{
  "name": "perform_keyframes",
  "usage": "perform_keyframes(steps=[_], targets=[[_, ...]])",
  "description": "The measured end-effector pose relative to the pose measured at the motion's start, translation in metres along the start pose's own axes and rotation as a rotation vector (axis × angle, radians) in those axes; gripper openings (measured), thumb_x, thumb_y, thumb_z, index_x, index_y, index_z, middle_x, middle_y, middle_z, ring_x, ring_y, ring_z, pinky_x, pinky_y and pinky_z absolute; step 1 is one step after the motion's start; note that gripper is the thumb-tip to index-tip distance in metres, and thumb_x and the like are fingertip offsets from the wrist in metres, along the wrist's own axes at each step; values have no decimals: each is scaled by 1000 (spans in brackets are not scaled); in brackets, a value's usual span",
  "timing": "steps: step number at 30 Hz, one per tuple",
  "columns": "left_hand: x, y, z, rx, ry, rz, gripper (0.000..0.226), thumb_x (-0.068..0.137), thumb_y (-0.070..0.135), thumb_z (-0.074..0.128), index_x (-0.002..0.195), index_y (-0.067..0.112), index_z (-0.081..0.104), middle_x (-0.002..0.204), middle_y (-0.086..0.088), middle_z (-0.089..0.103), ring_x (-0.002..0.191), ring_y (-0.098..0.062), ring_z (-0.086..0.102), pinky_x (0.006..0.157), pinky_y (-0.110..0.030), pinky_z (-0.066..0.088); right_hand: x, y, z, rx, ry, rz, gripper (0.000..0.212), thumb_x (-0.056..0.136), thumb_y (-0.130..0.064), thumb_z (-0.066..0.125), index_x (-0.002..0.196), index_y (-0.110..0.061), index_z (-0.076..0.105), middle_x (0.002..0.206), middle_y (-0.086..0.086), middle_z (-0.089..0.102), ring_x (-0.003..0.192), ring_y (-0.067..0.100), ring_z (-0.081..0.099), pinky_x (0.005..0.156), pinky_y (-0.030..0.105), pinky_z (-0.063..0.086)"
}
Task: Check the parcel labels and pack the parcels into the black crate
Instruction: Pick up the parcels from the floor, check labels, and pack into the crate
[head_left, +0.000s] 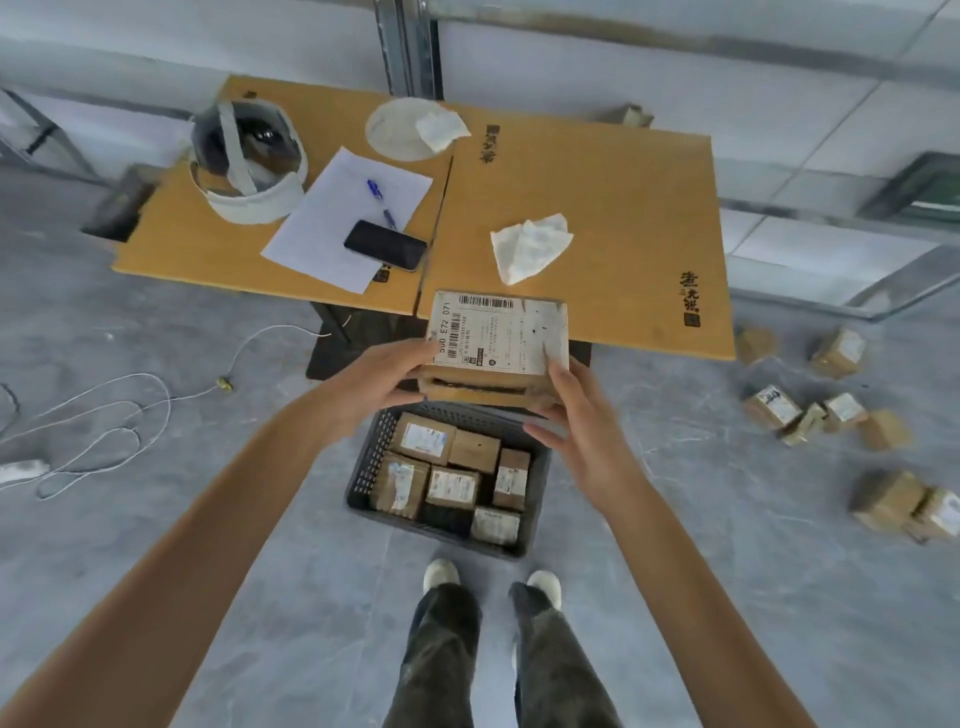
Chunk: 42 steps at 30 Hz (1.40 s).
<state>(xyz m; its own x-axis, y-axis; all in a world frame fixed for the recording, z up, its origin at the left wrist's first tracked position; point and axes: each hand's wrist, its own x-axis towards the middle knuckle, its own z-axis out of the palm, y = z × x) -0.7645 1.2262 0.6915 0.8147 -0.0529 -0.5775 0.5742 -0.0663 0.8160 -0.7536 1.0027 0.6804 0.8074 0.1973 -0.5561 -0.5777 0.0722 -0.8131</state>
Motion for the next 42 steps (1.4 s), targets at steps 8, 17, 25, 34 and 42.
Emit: perform_keyframes(steps=[8,17,25,34,42], targets=[[32,-81,-1,-27,30,-161,28,94,40,48,114,24,58,113,3,65,103,-12,62,93,-29,50,32,65,4,-130,63,198,39,95,-45,47,127,-24,51,120,1,60,109,18,61,84,34,54],[96,-217,-3,-38,70,-551,47,96,42,43,132,12,47,128,-12,53,116,-29,53,95,-43,50,92,194,20,-306,228,551,37,93,-55,44,114,-25,49,113,5,57,96,25,63,67,29,56],[187,-359,-16,367,-132,-687,49,96,56,20,95,19,52,81,-3,54,72,-19,57,81,-35,53,174,325,13,-311,312,887,57,85,-60,54,114,-12,49,110,13,57,71,31,66,46,27,52],[307,-515,-24,542,-174,-449,49,101,42,22,131,13,48,103,-12,64,79,-13,58,73,-28,47,299,472,-5,-344,287,982,45,90,-58,48,106,-17,56,118,14,53,83,31,60,63,35,58],[395,-625,-29,450,78,-567,33,100,21,30,117,4,53,115,-20,60,78,-23,56,66,-33,49,351,584,-41,-613,340,803,50,92,-61,35,103,-16,53,84,5,55,76,22,59,69,39,59]])
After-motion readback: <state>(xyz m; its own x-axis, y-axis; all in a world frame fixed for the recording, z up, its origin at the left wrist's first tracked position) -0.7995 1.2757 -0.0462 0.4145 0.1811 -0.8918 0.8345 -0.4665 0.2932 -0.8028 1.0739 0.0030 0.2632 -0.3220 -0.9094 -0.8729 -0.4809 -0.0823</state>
